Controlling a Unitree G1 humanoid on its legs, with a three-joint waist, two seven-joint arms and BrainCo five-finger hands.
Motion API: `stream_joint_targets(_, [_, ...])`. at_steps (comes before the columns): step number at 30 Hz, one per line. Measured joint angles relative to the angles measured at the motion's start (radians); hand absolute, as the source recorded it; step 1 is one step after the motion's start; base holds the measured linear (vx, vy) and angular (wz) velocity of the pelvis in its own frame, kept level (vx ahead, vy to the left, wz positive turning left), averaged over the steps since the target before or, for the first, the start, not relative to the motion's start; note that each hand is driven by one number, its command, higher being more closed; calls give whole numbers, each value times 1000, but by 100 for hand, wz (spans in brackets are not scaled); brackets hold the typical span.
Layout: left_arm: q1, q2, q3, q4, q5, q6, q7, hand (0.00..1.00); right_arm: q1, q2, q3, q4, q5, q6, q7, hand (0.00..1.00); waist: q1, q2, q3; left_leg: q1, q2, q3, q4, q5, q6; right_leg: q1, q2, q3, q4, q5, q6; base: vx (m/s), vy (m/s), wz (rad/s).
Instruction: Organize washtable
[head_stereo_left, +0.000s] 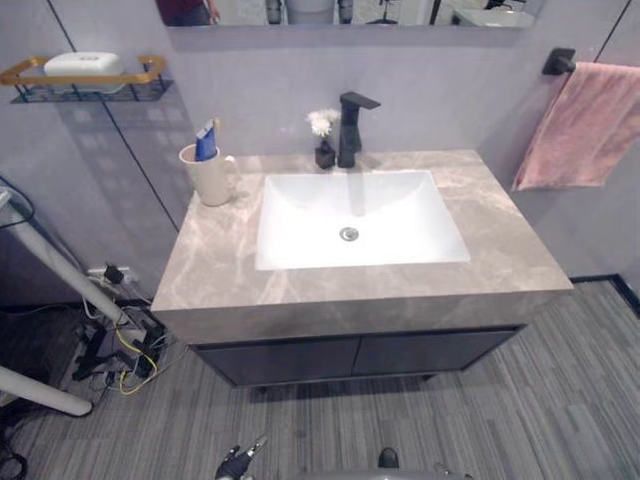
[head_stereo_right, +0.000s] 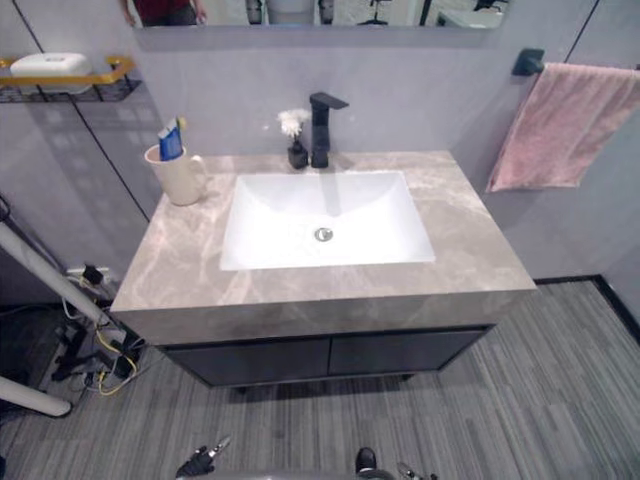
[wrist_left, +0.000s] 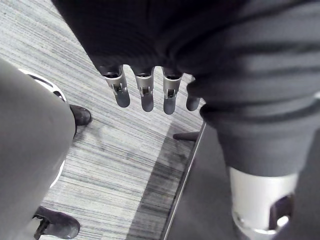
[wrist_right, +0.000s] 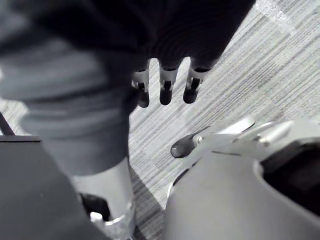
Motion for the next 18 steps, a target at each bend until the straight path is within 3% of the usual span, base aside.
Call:
stream_joint_targets(5, [-26,8,9,-3,7,-2,1,0,4,22,-39,-39,3,1,0,0,6,-15,35,-61,-5,134,90,-51,12,-141,2,139,83,18,21,-85,9,-77])
stream_joint_targets(6, [-28,14,28,-14,22,-2,1,0,10,34,-40,-52,3,4,0,0,5,-44,46,-81,-12,184,128,-70,21,-169,2,175,76,41,49,-169,19,-115])
stream_joint_targets(7, [-24,19,49,-34,40,-1,1,0,5,46,-40,-58,3,3,0,0,4,-44,45,-94,6,236,145,-78,38,-173,0,186,30,19,115,-140,3,-106])
stream_joint_targets(8, [-24,10,56,-44,41,-2,3,0,-4,45,-50,-54,7,5,1,0,7,-26,54,-99,24,255,149,-80,38,-187,6,152,52,-19,108,-96,-2,-91])
stream_joint_targets(9, [-28,7,65,-51,41,-3,3,0,-6,33,-56,-56,12,6,1,0,-2,-15,64,-104,65,274,168,-80,37,-256,8,59,339,-96,-7,-49,-15,-53])
stream_joint_targets(10, [-29,12,65,-51,41,-2,3,0,10,36,-56,-53,12,6,-1,0,-6,-9,67,-96,78,270,187,-80,38,-279,-11,5,544,-139,-33,21,-2,-44])
stream_joint_targets(11, [-28,24,65,-54,40,-1,4,0,35,47,-55,-51,12,6,-3,0,2,-40,66,-92,69,276,227,-81,38,-289,-42,-38,642,-143,-53,38,-5,-19])
stream_joint_targets(12, [-31,33,64,-52,38,2,5,0,37,55,-49,-50,12,5,-3,0,2,-63,68,-94,66,273,258,-82,40,-284,-47,-63,651,-136,-59,-33,11,-42])
stream_joint_targets(13, [-38,24,47,-44,37,7,1,0,40,59,-33,-44,12,-2,-2,0,8,-59,57,-125,27,214,226,-95,62,-257,-30,-37,564,-107,-51,-186,113,-51])
stream_joint_targets(14, [-31,1,40,-43,36,4,0,0,11,28,-58,-43,12,0,0,0,12,-6,44,-137,17,215,129,-48,100,-258,-28,-21,619,-161,-45,-214,149,-40])
stream_joint_targets(15, [-38,4,31,-44,36,2,0,0,6,31,-60,-42,12,7,-4,0,0,-25,42,-138,-9,223,117,-34,107,-269,-62,-20,755,-223,-45,-129,135,-7])
stream_joint_targets(16, [-50,12,11,-47,35,2,2,0,7,35,-61,-32,12,8,-5,0,3,-31,41,-128,-28,222,109,-21,110,-229,-89,0,843,-274,-7,0,0,0])
stream_joint_targets(17, [-55,19,-1,-50,29,2,1,0,-2,41,-59,-21,11,8,-5,0,12,-46,30,-145,-36,231,121,-19,109,-154,-100,11,753,-236,-13,59,-68,-22])
stream_joint_targets(18, [-55,24,-2,-49,24,1,2,0,-18,46,-55,-22,11,8,-4,0,20,-52,25,-160,-37,242,130,-16,107,-127,-93,13,667,-257,8,24,-145,-64])
